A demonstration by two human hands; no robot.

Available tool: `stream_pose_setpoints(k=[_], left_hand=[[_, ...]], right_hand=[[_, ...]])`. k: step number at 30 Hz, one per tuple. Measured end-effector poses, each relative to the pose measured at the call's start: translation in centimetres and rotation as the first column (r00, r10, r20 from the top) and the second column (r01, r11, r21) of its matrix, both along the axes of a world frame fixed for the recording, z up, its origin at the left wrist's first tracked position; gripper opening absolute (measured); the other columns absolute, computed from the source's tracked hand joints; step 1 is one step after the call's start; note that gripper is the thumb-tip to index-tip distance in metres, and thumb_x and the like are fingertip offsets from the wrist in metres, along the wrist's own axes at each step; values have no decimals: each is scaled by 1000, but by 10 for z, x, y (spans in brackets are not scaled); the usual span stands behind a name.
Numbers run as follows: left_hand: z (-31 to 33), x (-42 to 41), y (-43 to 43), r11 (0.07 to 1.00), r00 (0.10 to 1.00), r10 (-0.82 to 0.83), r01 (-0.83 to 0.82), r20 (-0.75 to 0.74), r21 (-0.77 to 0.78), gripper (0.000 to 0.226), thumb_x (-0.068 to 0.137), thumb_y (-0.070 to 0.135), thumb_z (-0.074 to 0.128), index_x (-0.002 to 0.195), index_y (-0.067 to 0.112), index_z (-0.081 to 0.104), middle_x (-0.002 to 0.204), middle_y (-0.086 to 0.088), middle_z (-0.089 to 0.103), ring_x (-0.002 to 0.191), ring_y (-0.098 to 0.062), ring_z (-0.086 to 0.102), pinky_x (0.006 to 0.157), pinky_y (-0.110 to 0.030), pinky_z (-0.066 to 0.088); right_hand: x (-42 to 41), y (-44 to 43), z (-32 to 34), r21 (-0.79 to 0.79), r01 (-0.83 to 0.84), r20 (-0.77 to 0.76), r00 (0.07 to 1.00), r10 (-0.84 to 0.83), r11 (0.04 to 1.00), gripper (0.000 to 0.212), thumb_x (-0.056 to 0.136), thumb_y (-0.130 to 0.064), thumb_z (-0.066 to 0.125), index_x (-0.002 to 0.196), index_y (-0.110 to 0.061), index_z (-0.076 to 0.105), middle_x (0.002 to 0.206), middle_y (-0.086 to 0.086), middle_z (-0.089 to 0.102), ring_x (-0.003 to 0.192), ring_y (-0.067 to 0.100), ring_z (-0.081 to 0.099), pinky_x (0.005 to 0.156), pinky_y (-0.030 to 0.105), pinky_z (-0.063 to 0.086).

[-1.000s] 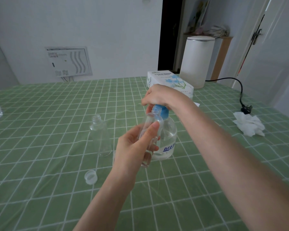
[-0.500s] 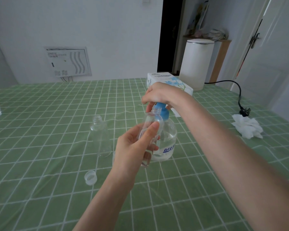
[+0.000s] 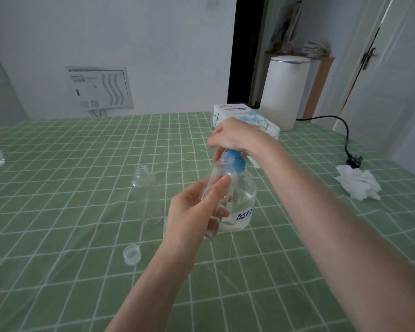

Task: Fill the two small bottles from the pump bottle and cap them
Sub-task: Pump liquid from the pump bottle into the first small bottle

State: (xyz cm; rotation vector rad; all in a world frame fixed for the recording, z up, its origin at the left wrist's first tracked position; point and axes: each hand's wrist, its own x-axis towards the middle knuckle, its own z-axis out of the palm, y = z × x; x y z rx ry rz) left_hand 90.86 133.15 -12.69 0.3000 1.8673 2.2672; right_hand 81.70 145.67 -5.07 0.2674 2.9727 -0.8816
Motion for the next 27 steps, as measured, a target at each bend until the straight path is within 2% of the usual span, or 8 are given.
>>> stream_pose_setpoints(k=[5,7,13,17,21,23,25,27], left_hand=[[0,0,-1,1000,1000,-4,4,0,17,49,57,55,67,92,21,72,68,5,71,50,-3,59,38,-16,39],[-1,0,-1,1000,1000,-5,5,-5,16,49,59,55,67,93,20,72,68,5,71,50,-3,59,38,-16,39],[-1,-1,-1,1000,1000,1,-1,-5,22,47,58,54,67,93,22,73,71,3,72,50,-3,59,38,-16,40],[-2,-2,1,1000,1000,8,-8,7,2,41,55,57,68,82,27,75,72,3,73,51,-4,60,39,-16,41],[-2,-1,0,1000,1000,4,-4,0,4,44,56,57,68,85,25,74,71,3,72,50,-3,59,39,-16,40],[-2,-1,0,1000,1000,3,-3,-3,13,46,55,56,68,87,24,74,69,3,72,50,-3,59,38,-16,40],[-2,-1,0,1000,1000,2,-2,-10,13,46,56,56,67,88,24,74,69,2,72,51,-4,59,39,-16,41],[-1,-1,-1,1000,1000,4,-3,-24,11,46,57,56,66,89,25,74,71,3,73,52,-3,60,42,-15,44]], right_hand=[[-1,-2,7,59,2,-10,1000,-1,998,31,90,-21,56,118,-9,63,107,6,74,86,20,59,59,24,39],[-1,-2,6,45,-7,14,1000,7,999,32,91,-21,56,119,-9,63,108,7,74,85,19,55,57,23,37],[-1,-3,4,-10,-28,37,999,28,1000,34,91,-22,59,121,-6,62,113,11,72,113,26,63,74,30,44],[-1,-2,-3,-39,-22,57,998,24,999,37,90,-21,60,123,-5,60,118,14,68,115,29,61,100,38,47],[-1,-1,-6,-46,-16,45,999,18,999,36,90,-22,59,122,-6,61,116,13,69,113,27,62,101,39,48],[-1,1,-4,-52,-19,41,999,21,998,35,91,-22,58,121,-5,61,116,13,69,112,27,63,95,36,48],[-2,2,0,-49,-25,35,999,27,998,34,92,-22,58,121,-6,62,115,13,70,102,24,63,76,30,47],[-2,2,5,-26,-30,24,999,30,999,35,92,-23,57,121,-6,62,116,13,71,89,21,56,62,26,39]])
